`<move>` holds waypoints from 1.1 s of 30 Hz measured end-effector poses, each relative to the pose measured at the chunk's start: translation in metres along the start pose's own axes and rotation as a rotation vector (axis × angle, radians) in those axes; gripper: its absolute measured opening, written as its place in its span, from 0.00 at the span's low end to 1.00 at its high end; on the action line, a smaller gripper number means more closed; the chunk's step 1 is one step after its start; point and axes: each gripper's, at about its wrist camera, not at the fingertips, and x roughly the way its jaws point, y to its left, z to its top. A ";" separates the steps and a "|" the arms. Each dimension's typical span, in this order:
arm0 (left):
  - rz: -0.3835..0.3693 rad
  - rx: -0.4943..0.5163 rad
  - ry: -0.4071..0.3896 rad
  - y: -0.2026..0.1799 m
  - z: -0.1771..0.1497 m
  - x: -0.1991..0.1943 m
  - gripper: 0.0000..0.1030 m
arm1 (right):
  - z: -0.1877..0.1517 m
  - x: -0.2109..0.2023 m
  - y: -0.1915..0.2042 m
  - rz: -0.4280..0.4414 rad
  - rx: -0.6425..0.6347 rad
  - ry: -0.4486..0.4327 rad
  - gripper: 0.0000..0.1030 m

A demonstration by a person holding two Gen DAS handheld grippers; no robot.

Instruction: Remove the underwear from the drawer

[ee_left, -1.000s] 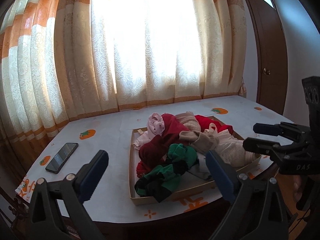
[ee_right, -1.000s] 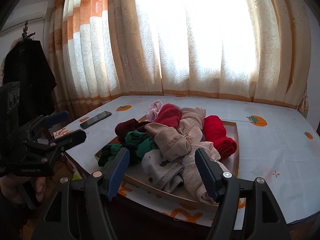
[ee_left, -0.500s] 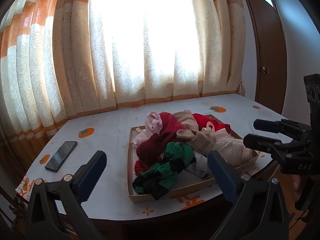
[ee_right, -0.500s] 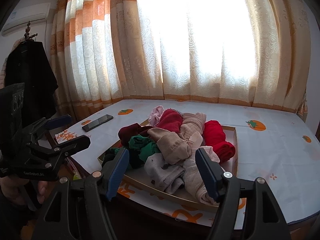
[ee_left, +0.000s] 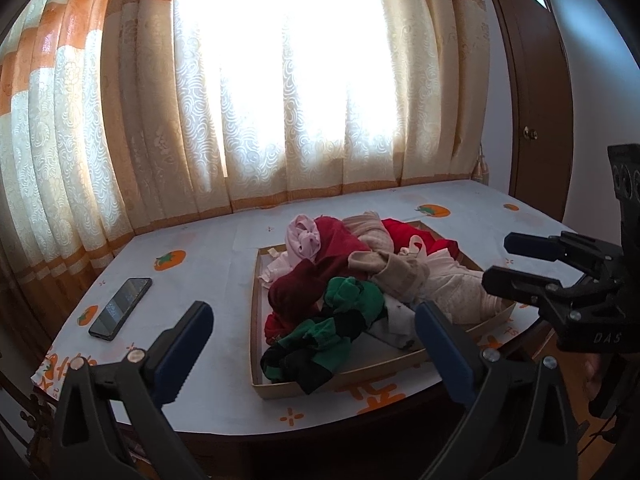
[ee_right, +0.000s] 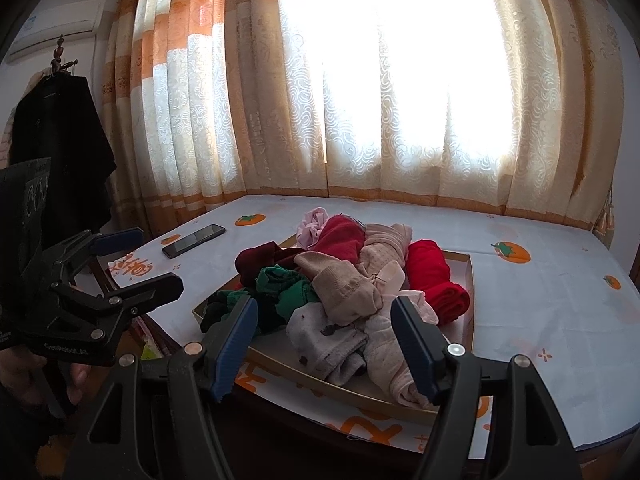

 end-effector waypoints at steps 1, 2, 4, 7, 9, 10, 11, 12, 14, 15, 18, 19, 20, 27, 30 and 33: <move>0.006 0.000 0.004 0.000 0.001 0.001 0.99 | 0.000 0.000 0.001 0.001 -0.004 0.000 0.69; 0.008 0.000 0.007 0.000 0.001 0.001 0.99 | 0.000 -0.001 0.001 0.002 -0.006 0.000 0.69; 0.002 0.000 0.015 -0.001 0.001 0.002 0.99 | 0.000 0.000 0.002 0.003 -0.009 0.001 0.69; 0.001 0.012 0.021 -0.003 0.001 0.003 0.99 | 0.000 0.000 0.002 0.003 -0.010 0.003 0.69; -0.001 0.013 0.022 -0.004 0.001 0.003 0.99 | 0.000 0.000 0.002 0.004 -0.010 0.005 0.69; -0.003 0.015 0.023 -0.005 0.001 0.003 0.99 | -0.001 0.000 0.002 0.004 -0.011 0.006 0.69; -0.003 0.017 0.022 -0.006 0.001 0.003 0.99 | -0.001 0.000 0.002 0.004 -0.011 0.005 0.69; -0.003 0.019 0.022 -0.006 0.001 0.003 0.99 | -0.001 0.000 0.001 0.004 -0.011 0.004 0.69; -0.005 0.019 0.022 -0.007 0.002 0.003 0.99 | -0.001 0.000 0.001 0.004 -0.012 0.003 0.69; -0.005 0.019 0.022 -0.007 0.003 0.003 0.99 | -0.001 0.000 0.001 0.003 -0.012 0.003 0.69; -0.008 0.017 0.024 -0.007 0.003 0.003 0.99 | 0.000 -0.001 0.001 0.003 -0.015 0.001 0.69; -0.007 0.019 0.024 -0.008 0.003 0.003 0.99 | 0.000 -0.001 0.001 0.003 -0.015 0.001 0.69; -0.007 0.018 0.025 -0.008 0.003 0.003 0.99 | 0.000 -0.001 0.001 0.003 -0.014 0.000 0.69; -0.011 0.019 0.029 -0.010 0.004 0.005 0.99 | 0.003 -0.002 -0.002 -0.001 -0.015 0.000 0.69; -0.012 0.024 0.034 -0.010 0.002 0.007 0.99 | 0.003 -0.002 -0.002 -0.002 -0.016 0.002 0.69; -0.020 0.020 0.032 -0.008 0.001 0.008 0.99 | 0.002 -0.001 -0.003 0.000 -0.015 0.006 0.69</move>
